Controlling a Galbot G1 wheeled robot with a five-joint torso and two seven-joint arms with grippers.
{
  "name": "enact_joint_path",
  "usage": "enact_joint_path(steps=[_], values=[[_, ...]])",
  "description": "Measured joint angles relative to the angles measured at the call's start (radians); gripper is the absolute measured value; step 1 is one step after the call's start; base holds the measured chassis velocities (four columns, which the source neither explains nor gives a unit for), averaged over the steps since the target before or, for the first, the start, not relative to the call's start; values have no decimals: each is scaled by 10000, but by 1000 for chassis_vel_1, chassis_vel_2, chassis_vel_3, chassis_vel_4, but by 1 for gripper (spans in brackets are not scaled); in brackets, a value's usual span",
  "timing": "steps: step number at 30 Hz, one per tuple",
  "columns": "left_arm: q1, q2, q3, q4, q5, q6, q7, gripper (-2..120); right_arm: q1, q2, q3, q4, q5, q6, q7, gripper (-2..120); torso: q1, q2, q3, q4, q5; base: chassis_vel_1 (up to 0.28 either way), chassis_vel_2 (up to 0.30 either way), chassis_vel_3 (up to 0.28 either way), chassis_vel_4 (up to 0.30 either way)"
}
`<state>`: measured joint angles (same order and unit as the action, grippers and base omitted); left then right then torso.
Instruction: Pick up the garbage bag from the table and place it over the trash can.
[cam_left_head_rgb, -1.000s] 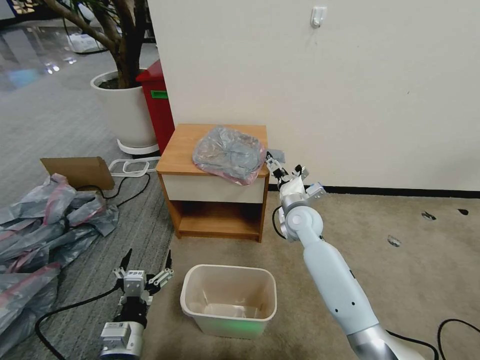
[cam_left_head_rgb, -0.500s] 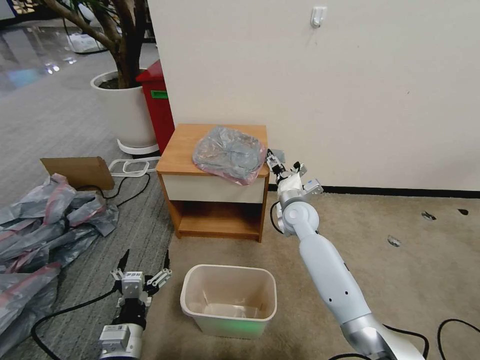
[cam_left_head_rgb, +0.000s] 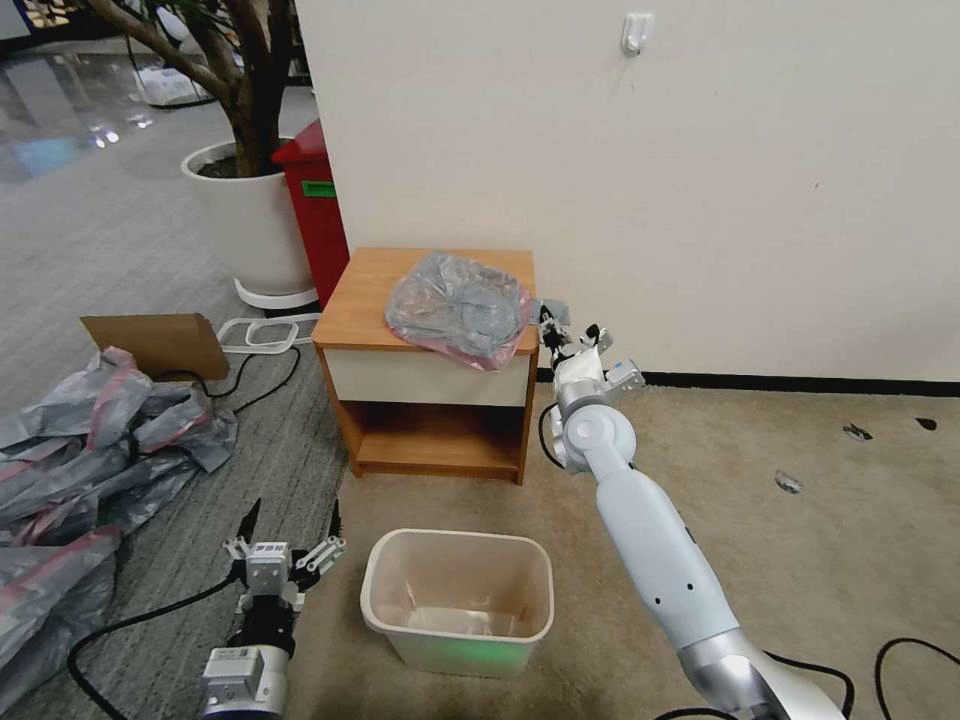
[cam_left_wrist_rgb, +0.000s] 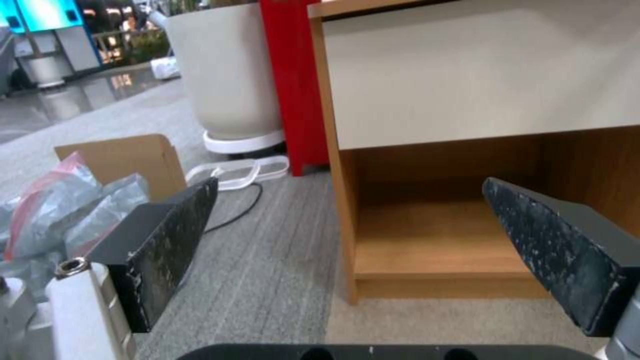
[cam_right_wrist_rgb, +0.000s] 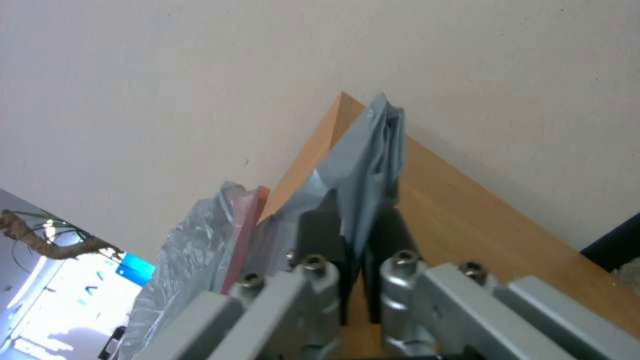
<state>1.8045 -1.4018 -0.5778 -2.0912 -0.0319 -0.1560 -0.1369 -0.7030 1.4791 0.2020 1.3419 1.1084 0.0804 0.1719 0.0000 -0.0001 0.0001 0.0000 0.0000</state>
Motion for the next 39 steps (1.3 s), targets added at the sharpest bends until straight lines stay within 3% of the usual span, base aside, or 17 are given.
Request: enact_joint_path(steps=[5,14,17,24,32,39], values=[[-33,-3,-9,12,0,4,-23,98,-77,-86,-72,240,-64,26,96,0,0,0,0,0,1,0,0,0,0],[-51,-77,-76,12,4,17,-267,98,-654,-652,-500,1822,-188,-82,1482,0,0,0,-1,0,0,0,0,0,0],[-29,-139,-58,-8,41,17,-293,98,-1216,-1037,-860,3203,-349,-376,2361,0,-1,0,-2,0,1,0,0,0,0],[-6,-192,-32,-65,75,1,-305,98,-1988,-1631,-1280,4704,-530,-795,3382,0,0,2,-2,0,2,0,0,0,0],[-102,-270,-217,-694,-123,-47,-960,98,-3745,-2991,-2676,7342,-1264,-1581,6445,0,-2,3,-2,1,-1,0,0,0,0],[-18,-293,-521,-1363,-495,-14,-1167,98,-4921,-3829,-3983,8643,-1727,-1859,7268,0,-1,3,-2,0,2,0,0,0,0]])
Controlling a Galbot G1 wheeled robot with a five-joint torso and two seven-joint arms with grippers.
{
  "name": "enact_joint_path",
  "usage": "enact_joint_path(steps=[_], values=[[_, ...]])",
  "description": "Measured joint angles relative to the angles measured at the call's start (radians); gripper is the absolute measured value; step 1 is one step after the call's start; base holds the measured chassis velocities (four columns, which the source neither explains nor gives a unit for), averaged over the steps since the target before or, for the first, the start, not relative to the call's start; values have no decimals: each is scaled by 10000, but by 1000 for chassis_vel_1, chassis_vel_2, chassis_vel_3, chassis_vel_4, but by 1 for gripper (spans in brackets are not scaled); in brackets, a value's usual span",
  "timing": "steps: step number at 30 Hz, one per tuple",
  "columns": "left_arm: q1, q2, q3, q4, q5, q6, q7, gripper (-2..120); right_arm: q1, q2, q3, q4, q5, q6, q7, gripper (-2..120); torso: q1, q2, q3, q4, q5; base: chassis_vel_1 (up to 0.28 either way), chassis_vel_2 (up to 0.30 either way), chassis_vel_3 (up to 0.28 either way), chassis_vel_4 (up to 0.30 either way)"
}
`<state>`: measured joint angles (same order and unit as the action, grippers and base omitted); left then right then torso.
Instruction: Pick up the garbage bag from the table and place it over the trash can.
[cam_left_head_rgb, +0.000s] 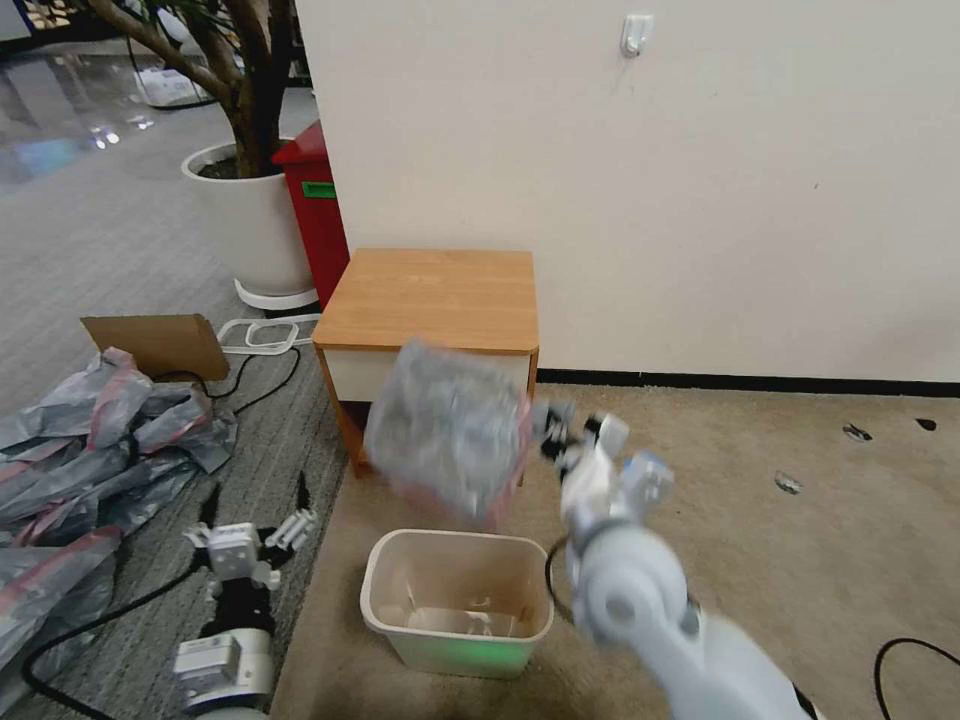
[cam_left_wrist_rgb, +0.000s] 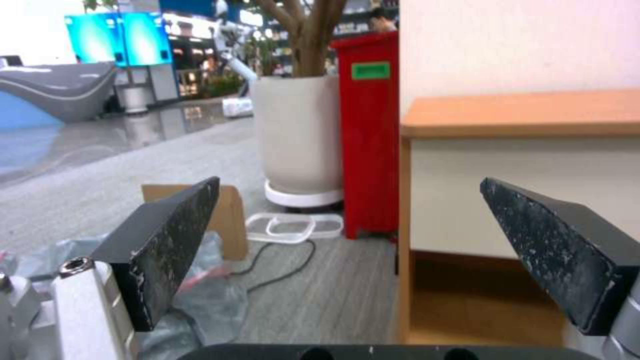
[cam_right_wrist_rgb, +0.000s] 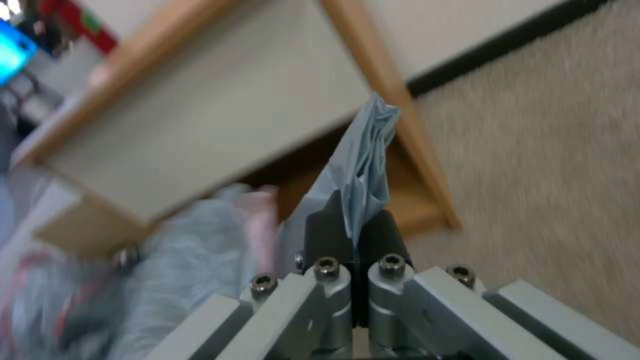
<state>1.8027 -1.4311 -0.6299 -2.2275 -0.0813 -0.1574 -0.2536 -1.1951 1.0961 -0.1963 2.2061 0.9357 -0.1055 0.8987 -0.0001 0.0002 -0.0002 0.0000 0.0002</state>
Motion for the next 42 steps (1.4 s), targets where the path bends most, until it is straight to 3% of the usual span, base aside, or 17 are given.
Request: enact_joint_path(steps=[5,16,37,42], values=[[41,-151,19,93,-23,35,-37,98,-741,-415,-692,341,-685,-191,75,0,0,0,0,0,-2,0,0,0,0],[-54,-327,211,396,164,40,-36,98,-1366,-421,-1368,159,-1331,-80,-87,0,0,0,1,0,-2,0,0,0,0],[-224,-318,577,820,568,-12,25,97,-1820,589,-1383,-280,-1208,206,80,0,0,-2,2,0,-2,0,0,0,0],[-246,-277,596,830,587,-12,31,97,-1819,584,-1382,-285,-1212,99,72,17,0,-2,2,0,-2,0,0,0,0]])
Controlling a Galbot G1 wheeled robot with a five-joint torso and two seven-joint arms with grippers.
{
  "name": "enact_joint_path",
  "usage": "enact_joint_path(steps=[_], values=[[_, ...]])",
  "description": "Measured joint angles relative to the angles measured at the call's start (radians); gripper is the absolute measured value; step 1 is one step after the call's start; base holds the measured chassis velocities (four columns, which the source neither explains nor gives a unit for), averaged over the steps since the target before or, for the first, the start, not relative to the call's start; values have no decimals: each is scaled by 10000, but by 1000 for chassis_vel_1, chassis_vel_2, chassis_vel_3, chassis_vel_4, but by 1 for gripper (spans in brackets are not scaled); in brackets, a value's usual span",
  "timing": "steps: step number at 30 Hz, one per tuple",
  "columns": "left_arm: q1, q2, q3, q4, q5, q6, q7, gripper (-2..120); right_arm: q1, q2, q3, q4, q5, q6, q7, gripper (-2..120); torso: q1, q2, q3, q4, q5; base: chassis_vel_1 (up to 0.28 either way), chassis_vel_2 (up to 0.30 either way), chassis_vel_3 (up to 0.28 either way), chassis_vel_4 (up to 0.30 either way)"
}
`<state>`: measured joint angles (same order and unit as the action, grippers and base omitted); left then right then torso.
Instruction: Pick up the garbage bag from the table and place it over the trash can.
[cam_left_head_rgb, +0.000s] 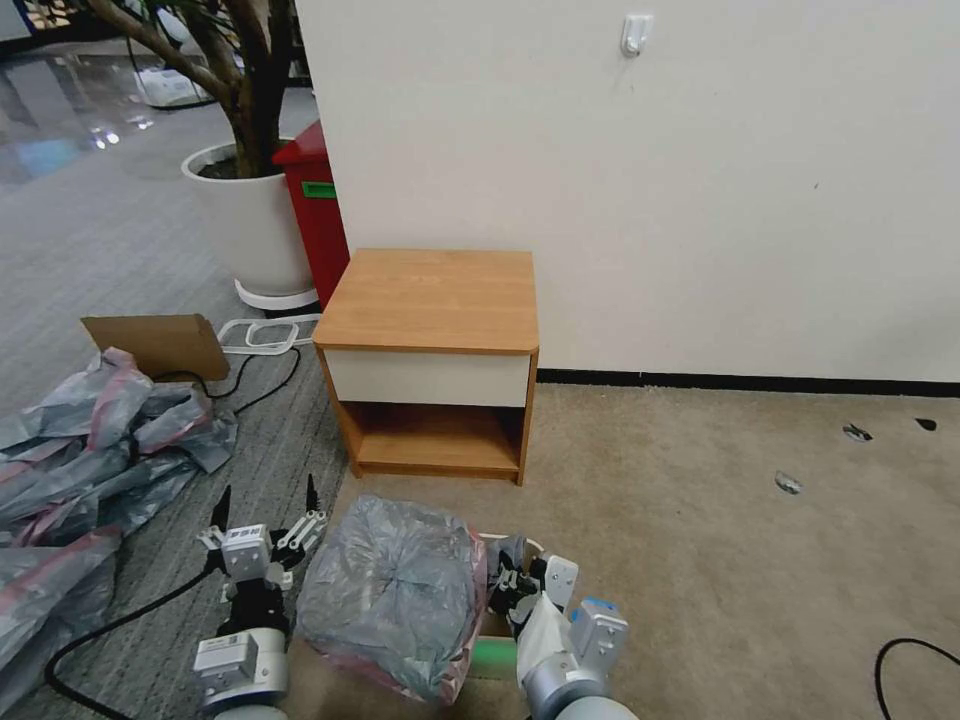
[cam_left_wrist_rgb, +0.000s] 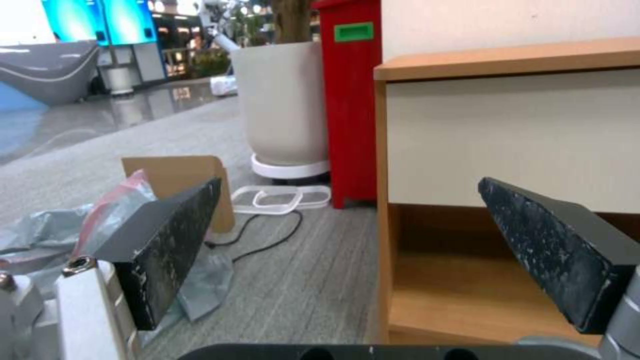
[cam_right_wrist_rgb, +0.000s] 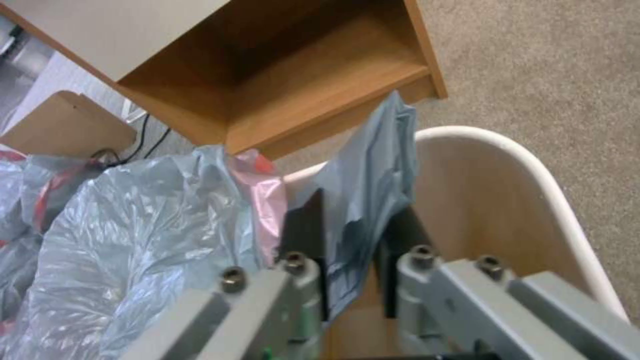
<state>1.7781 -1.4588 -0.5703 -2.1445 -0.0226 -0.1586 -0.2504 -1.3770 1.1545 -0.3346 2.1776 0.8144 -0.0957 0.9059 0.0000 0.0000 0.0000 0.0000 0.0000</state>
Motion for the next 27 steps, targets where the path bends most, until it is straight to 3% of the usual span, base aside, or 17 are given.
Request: enact_joint_path(steps=[4,13,17,19,21,27], values=[[-1,14,-2,4,6,-1,5,97,37,-188,29,-25,-46,-205,-231,37,0,0,0,0,0,0,0,0,0],[-34,21,1,-1,26,-1,8,97,118,-462,77,-4,-211,-571,-277,65,0,0,0,0,1,0,0,0,0],[-48,44,2,-2,26,3,11,97,112,-595,82,14,-362,-662,-277,84,0,0,0,0,1,0,0,0,0],[-46,45,3,-2,26,4,11,97,109,-607,85,21,-373,-683,-276,84,0,0,1,0,1,0,0,0,0],[-21,77,26,1,26,16,17,97,79,-697,107,97,-460,-772,-271,96,0,0,0,0,1,0,0,0,0],[18,211,42,-9,-11,81,34,97,36,-794,198,228,-555,-822,-268,100,0,0,0,0,0,0,0,0,0]])
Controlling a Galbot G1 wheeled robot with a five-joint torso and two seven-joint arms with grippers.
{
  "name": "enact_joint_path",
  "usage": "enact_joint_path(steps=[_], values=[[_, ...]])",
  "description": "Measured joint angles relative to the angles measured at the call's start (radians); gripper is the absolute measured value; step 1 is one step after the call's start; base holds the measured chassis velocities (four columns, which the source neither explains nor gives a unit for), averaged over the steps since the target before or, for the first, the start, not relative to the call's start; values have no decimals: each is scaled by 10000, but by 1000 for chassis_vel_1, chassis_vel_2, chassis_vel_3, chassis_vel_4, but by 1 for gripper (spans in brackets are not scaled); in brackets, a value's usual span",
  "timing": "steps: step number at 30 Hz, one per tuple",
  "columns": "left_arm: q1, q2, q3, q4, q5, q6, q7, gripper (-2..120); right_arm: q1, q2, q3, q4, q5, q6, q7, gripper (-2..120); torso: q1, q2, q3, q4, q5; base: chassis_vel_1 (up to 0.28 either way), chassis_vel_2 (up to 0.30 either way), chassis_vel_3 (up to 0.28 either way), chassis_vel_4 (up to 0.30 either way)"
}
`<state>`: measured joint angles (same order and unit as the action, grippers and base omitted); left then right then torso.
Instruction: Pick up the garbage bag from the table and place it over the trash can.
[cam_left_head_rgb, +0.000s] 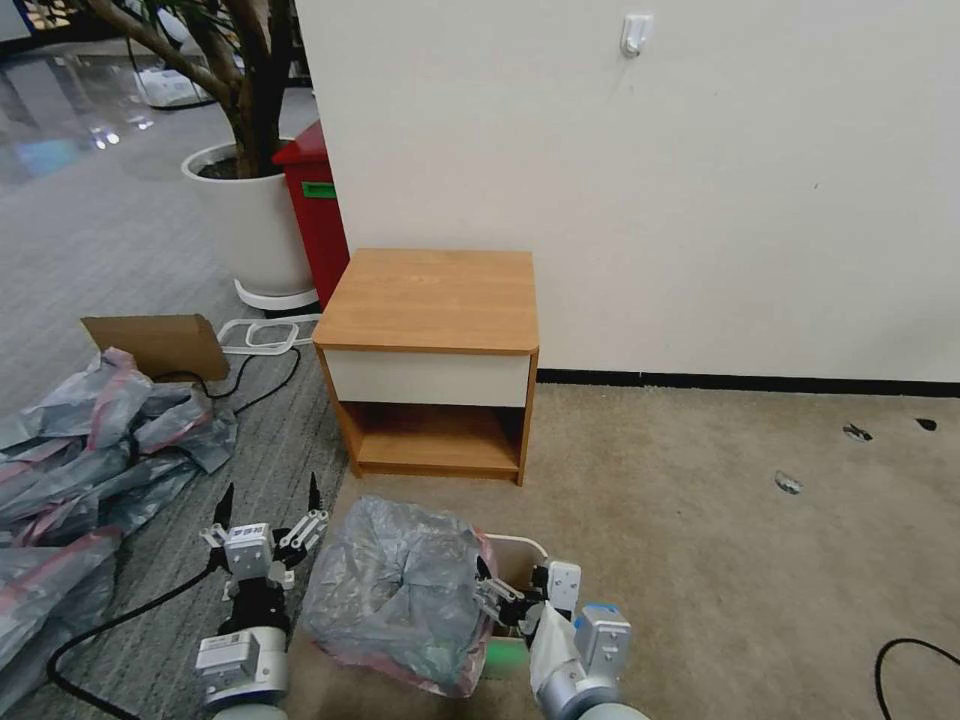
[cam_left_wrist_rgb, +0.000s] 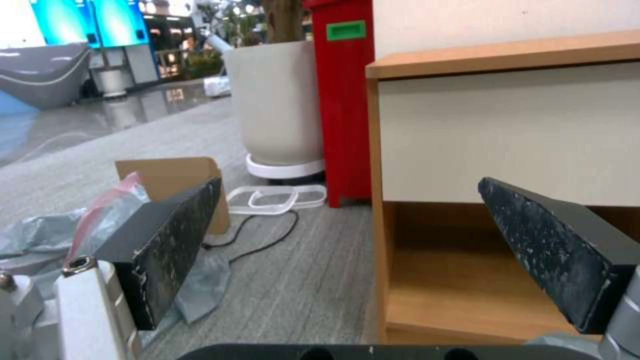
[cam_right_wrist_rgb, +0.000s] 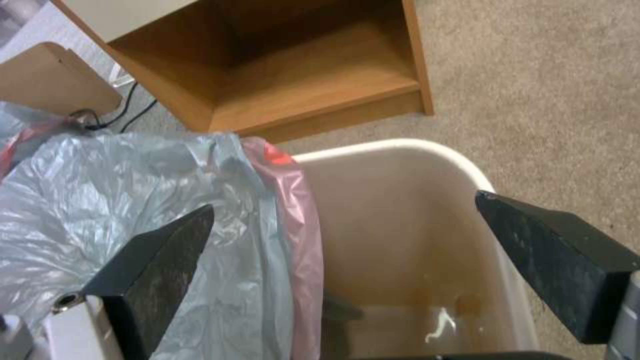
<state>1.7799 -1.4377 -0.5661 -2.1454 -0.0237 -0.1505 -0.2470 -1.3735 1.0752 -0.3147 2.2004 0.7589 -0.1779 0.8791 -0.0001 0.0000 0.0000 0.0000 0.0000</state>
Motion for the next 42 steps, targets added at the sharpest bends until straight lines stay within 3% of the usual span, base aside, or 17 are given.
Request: enact_joint_path(steps=[5,6,9,10,13,14,20,23,25,26,29,31,32,36,42], values=[[274,180,88,-391,-716,594,676,97,162,-11,273,37,-35,-1,-59,100,0,0,0,0,-1,0,0,0,0],[414,238,112,-583,-1032,881,1058,97,222,-13,400,37,-113,1,-120,100,0,0,0,0,0,0,0,0,0],[895,495,136,-1412,-2263,2392,2452,97,397,-23,951,-210,-1387,283,-634,100,0,-1,0,0,1,0,0,0,0],[895,495,136,-1412,-2263,2392,2452,97,397,-23,951,-210,-1387,283,-634,100,0,-1,0,0,1,0,0,0,0],[1020,753,124,-1996,-3320,4151,2978,100,564,9,1662,-581,-2580,675,-1277,100,0,0,0,0,2,0,0,0,0],[1014,808,102,-2009,-3499,4308,3035,100,596,31,1816,-631,-2661,721,-1373,100,0,0,0,0,2,0,0,0,0],[932,993,147,-1724,-3567,4460,2695,99,777,171,2750,-689,-2559,868,-1677,100,0,-1,1,-1,-1,0,0,0,0],[836,962,650,-1702,-2414,4713,1280,100,889,282,3333,-585,-2361,916,-1801,100,0,-1,0,1,0,0,0,0,0],[798,943,711,-1712,-2233,4907,1116,100,897,309,3431,-566,-2326,930,-1810,100,1,0,0,0,0,0,0,0,0],[775,930,740,-1738,-2139,5088,1057,100,896,322,3483,-552,-2307,938,-1815,100,1,-1,0,0,0,0,0,0,0],[424,839,767,-2007,-2127,7232,1156,100,781,414,3845,-451,-2178,1052,-1863,100,1,-1,0,0,1,0,0,0,0],[324,823,750,-2045,-2166,7660,1173,100,738,424,3907,-436,-2171,1083,-1874,100,1,0,0,0,0,0,0,0,0],[65,784,696,-2104,-2304,8594,1202,100,656,444,4022,-427,-2156,1146,-1881,100,0,-1,0,0,1,0,0,0,0],[-255,729,639,-2008,-2363,8994,1246,100,514,454,4243,-409,-2130,1253,-1884,100,1,-1,0,-2,1,0,0,0,0],[-434,700,632,-1695,-2272,8999,1238,100,349,433,4494,-390,-2098,1342,-1881,100,1,0,1,-1,1,0,0,0,0]])
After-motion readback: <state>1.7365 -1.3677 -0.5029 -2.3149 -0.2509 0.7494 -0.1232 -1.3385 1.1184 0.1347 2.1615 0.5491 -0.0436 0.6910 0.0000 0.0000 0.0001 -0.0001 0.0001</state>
